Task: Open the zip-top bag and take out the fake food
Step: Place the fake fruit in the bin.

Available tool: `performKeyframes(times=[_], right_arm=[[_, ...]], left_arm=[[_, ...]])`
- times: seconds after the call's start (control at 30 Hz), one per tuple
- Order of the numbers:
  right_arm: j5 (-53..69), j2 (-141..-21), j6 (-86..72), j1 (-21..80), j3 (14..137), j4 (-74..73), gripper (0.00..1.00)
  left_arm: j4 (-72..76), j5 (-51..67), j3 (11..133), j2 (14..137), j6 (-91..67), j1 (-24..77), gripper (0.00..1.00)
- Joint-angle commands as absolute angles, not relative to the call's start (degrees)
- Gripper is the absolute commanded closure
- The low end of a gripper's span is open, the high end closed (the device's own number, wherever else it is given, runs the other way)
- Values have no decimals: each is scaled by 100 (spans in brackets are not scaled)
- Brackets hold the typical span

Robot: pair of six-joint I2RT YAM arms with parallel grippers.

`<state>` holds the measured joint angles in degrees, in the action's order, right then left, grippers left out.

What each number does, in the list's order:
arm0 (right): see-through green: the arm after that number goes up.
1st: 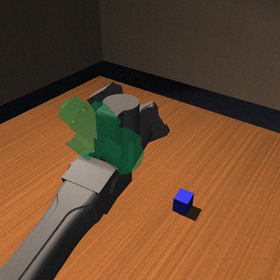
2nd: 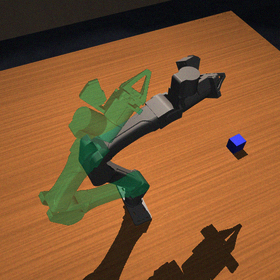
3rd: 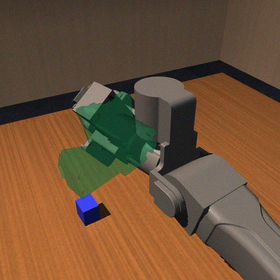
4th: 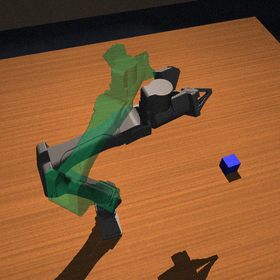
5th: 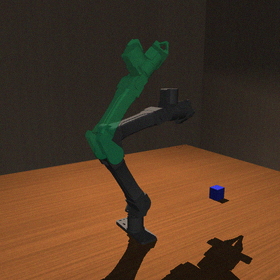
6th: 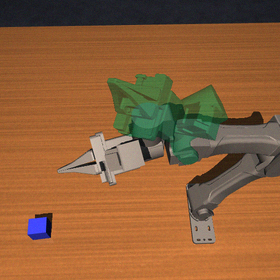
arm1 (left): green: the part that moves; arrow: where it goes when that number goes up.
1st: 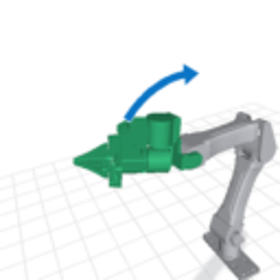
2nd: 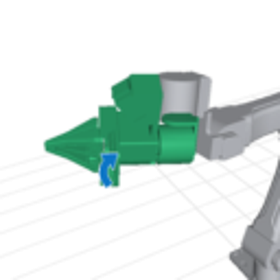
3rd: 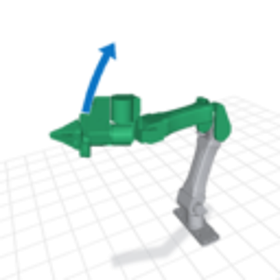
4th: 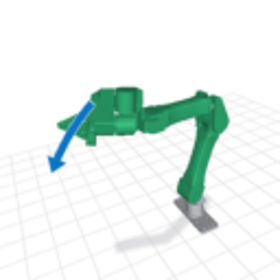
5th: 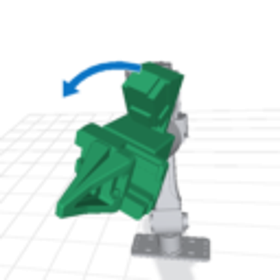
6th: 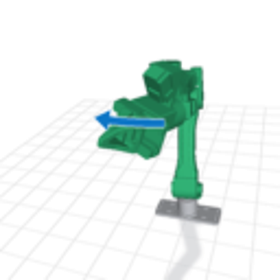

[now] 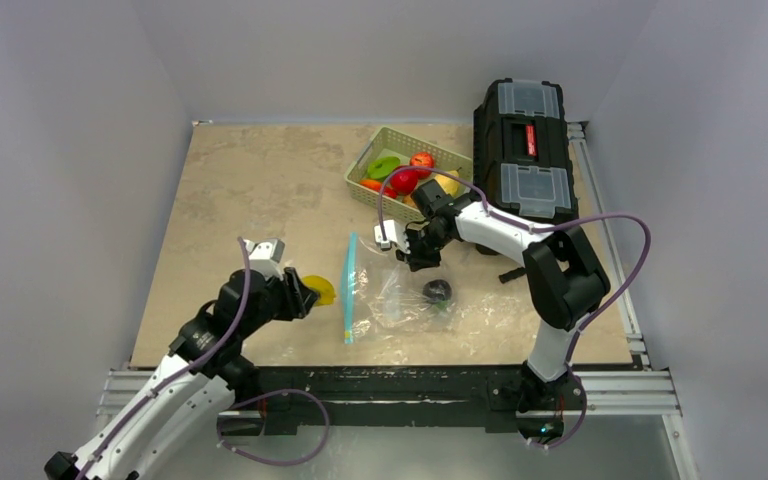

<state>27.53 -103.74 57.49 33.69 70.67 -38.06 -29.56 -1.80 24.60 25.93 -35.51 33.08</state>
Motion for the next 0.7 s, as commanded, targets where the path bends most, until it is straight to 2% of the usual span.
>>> performKeyframes(times=[0.0, 0.67], right_arm=[[2707, -10283, 5821, 3339, 7042, -3858, 100], [2713, -10336, 5826, 3339, 7061, -3889, 100]], left_arm=[[-3309, -497, 2910, 2435, -3322, 3328, 100], [-3855, -960, 3570, 2228, -3016, 3322, 100]])
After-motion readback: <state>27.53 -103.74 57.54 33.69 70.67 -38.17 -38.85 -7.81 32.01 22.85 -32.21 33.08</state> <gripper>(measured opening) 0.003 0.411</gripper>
